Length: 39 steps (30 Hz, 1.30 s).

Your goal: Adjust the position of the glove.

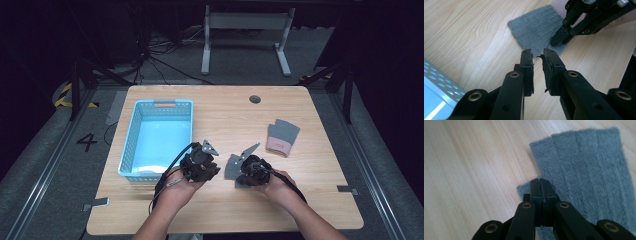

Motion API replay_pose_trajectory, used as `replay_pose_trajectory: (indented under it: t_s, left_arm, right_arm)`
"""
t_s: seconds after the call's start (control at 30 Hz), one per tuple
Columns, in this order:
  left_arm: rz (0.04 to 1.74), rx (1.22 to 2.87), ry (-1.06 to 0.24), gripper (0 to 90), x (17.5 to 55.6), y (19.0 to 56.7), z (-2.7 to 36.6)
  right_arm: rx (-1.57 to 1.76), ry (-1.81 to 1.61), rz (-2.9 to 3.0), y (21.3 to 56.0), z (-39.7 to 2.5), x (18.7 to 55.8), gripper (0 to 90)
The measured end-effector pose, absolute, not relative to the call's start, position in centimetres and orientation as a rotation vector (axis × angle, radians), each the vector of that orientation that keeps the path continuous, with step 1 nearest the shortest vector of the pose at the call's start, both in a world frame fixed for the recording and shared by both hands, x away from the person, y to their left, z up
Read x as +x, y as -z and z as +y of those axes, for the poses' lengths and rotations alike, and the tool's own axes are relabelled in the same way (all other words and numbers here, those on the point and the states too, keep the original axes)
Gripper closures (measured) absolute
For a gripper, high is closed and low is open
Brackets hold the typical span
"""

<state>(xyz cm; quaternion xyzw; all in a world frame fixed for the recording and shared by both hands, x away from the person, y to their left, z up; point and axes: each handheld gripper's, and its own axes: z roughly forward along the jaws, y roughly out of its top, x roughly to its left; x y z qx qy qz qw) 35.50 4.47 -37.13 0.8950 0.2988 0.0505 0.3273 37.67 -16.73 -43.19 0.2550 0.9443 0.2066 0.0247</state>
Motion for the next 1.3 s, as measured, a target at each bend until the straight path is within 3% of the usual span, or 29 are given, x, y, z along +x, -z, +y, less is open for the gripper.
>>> replay_pose_trajectory:
  t_s: [0.7, 1.3]
  left_arm:
    - [0.764, 2.356, -0.125, 77.3, 35.7, 37.2, 4.1]
    - [0.776, 2.283, -0.156, 66.6, 35.8, 36.8, 4.4]
  right_arm:
    - [0.783, -0.623, 2.963, 43.0, -18.5, 36.1, 89.7]
    - [0.921, -1.010, 2.596, 37.6, -24.5, 36.3, 89.7]
